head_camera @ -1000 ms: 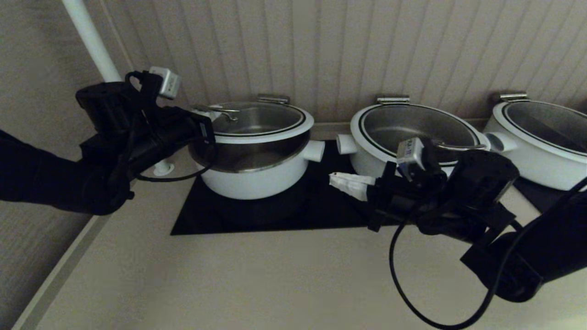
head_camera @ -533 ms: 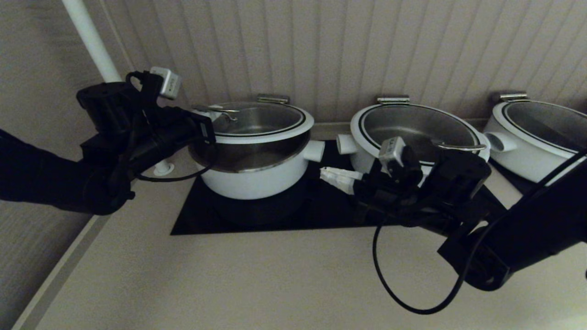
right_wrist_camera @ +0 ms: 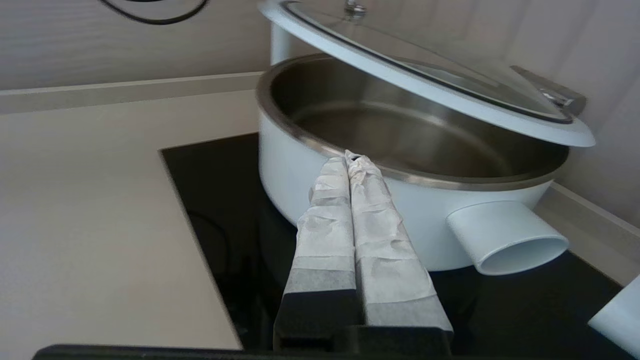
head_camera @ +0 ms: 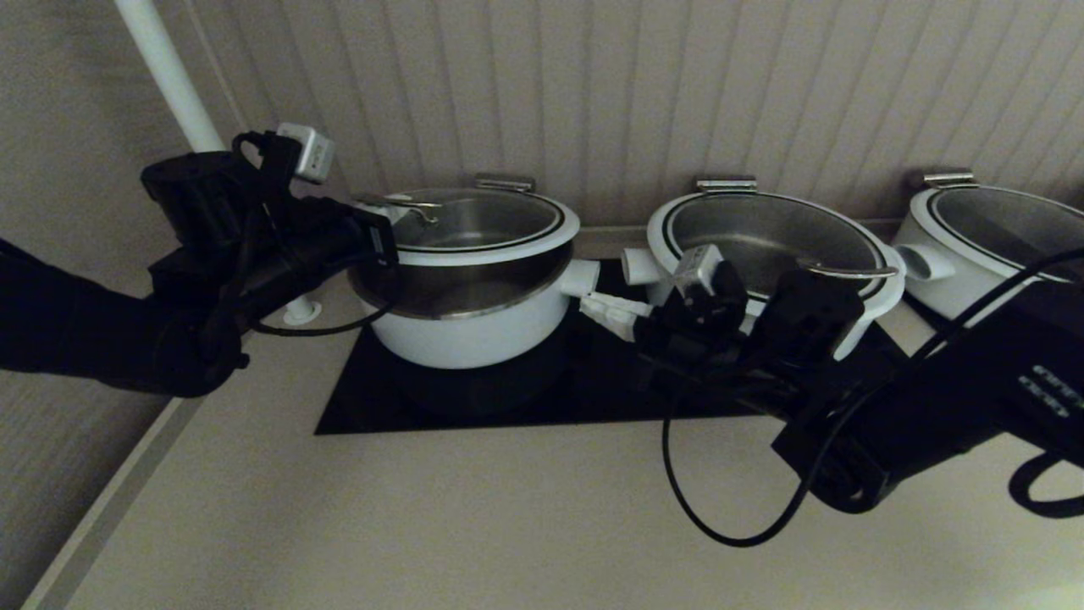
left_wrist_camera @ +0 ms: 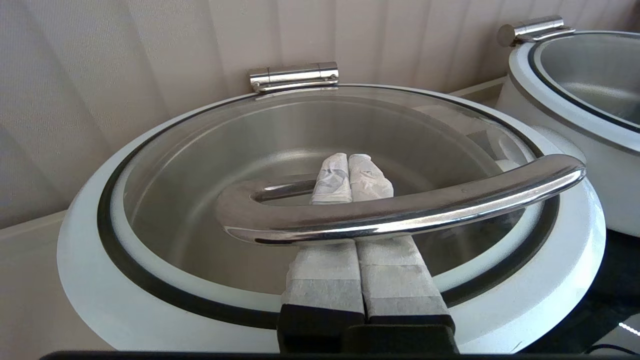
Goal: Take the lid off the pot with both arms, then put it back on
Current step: Hold the pot lid with the right arm
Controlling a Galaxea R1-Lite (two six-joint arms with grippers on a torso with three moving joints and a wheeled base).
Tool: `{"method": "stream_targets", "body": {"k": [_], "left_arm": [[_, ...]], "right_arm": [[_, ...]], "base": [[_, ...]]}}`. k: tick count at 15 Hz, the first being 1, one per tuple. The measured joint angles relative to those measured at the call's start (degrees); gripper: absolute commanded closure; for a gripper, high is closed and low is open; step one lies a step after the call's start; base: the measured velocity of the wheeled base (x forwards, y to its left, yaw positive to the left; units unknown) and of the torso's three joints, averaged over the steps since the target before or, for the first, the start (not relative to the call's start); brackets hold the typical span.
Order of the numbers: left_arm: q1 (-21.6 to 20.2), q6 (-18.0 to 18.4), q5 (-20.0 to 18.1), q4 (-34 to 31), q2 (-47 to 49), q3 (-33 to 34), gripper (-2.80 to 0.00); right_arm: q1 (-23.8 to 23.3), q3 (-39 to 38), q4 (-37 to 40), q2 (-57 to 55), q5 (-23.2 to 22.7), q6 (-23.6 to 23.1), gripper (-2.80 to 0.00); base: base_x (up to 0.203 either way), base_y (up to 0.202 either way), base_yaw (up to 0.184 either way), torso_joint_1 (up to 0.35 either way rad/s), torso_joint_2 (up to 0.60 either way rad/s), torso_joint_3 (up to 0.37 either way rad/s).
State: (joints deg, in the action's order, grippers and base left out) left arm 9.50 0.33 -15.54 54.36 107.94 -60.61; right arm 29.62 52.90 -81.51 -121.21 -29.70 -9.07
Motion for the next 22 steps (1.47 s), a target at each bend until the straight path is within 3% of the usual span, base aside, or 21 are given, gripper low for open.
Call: {"method": "stream_targets", "body": {"k": [11,22], "left_arm": [[0.0,0.0,0.0,0.0,0.0,0.1,0.0],[0.0,0.0,0.1,0.0,0.0,0.1,0.0]], "right_arm": [[1.1,8.7,0.2,-5.8,4.9,-0.1,0.0],[1.1,17.7,2.9,-10.7,7.0,-0.1,0.0]], "base": [[0.0,0.0,0.0,0.0,0.0,0.0],[0.0,0.0,0.0,0.0,0.0,0.0]]}}
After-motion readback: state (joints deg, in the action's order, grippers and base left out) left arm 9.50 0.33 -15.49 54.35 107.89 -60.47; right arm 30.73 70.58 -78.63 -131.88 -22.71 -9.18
